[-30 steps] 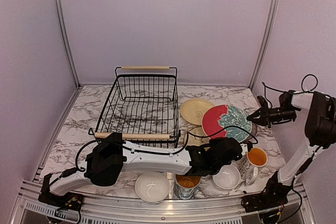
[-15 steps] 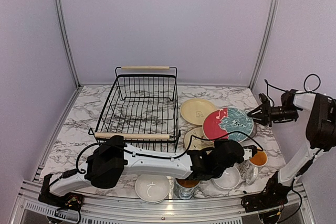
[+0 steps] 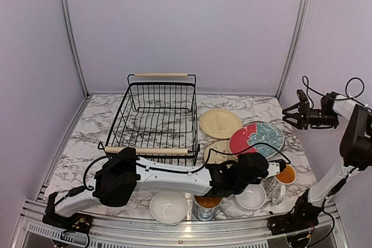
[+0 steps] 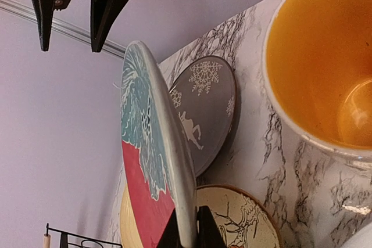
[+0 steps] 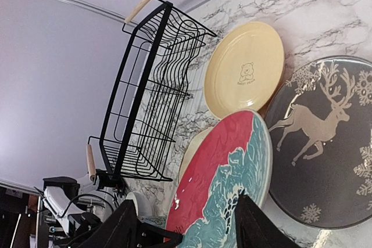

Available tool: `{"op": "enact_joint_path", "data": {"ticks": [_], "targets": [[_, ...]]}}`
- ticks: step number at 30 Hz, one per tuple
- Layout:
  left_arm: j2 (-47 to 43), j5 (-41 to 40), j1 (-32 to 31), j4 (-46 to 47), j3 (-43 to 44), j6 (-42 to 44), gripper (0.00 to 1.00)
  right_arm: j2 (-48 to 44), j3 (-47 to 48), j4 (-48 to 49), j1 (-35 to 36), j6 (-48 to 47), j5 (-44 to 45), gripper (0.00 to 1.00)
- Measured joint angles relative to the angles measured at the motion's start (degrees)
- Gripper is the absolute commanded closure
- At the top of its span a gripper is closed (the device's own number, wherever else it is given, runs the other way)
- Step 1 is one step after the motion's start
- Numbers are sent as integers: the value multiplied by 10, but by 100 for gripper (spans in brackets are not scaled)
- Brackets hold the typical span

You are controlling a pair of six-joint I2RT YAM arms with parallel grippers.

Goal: Load the mixed dishes into the dish rack
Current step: Pass from the right arm to the left, then insert the plate into the dish rack.

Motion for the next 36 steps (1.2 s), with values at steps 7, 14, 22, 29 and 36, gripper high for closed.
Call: {"op": "enact_joint_path", "data": {"ticks": [7,14,22,29,36], "targets": [[-57,76,0,-83,-7,-88,100,0,57,-2,-28,-30,3,41],[-165,137,3,-128,-26,-197,100,-35,45,93,-29,8,56,39],[-299,207,55,-158,-54,-356,100,-123,-32,250,-29,85,118,38],[-419,255,148,-175,-138,-474,100,-107,-112,358,-29,114,127,40],[-486,232,213,-188,-200,-537,100,-96,-175,418,-29,111,127,41]]}}
